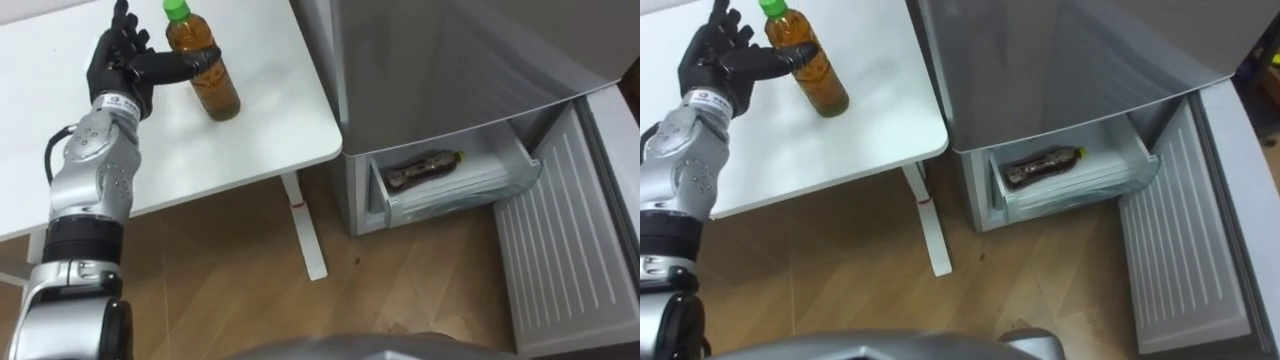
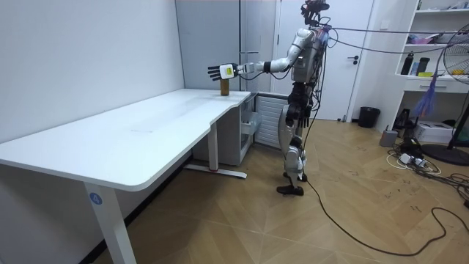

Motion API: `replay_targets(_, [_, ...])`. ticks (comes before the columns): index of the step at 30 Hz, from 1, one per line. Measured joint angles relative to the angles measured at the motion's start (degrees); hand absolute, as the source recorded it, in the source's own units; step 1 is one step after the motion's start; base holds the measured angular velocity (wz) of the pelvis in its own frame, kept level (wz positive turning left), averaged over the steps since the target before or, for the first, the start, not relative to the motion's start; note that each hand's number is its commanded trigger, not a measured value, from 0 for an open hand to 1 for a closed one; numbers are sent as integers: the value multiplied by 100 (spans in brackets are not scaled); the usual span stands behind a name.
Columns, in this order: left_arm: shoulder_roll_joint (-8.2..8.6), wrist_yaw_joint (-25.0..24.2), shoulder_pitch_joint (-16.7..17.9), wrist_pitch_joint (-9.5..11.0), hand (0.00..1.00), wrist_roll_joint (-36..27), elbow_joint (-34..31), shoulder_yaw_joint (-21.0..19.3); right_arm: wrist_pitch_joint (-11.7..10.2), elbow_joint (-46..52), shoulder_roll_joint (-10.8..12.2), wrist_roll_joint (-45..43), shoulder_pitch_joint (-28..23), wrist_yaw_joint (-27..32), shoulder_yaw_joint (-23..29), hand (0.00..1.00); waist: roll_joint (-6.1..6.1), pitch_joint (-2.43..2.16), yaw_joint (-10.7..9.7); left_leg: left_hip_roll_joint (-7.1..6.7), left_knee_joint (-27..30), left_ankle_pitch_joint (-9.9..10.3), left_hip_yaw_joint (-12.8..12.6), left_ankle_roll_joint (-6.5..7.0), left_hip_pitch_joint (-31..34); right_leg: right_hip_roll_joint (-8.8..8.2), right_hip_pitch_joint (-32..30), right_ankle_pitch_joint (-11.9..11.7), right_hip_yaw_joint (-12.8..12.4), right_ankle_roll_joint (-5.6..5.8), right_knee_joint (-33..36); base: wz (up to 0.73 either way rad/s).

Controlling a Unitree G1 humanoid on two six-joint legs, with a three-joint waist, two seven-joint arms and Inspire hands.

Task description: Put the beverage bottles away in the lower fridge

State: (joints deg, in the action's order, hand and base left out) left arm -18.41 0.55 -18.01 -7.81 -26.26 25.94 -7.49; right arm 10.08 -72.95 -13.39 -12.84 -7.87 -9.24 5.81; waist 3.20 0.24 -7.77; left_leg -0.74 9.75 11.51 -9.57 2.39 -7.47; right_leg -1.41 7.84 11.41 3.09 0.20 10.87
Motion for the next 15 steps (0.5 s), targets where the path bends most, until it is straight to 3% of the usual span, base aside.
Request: replay_targets(15, [-72, -24, -20, -65, 0, -74, 254, 0, -3, -6, 0, 1, 22, 128, 2, 0, -9, 6, -7, 2, 11, 0, 4, 0, 77, 27, -85, -1, -133, -3, 0, -1])
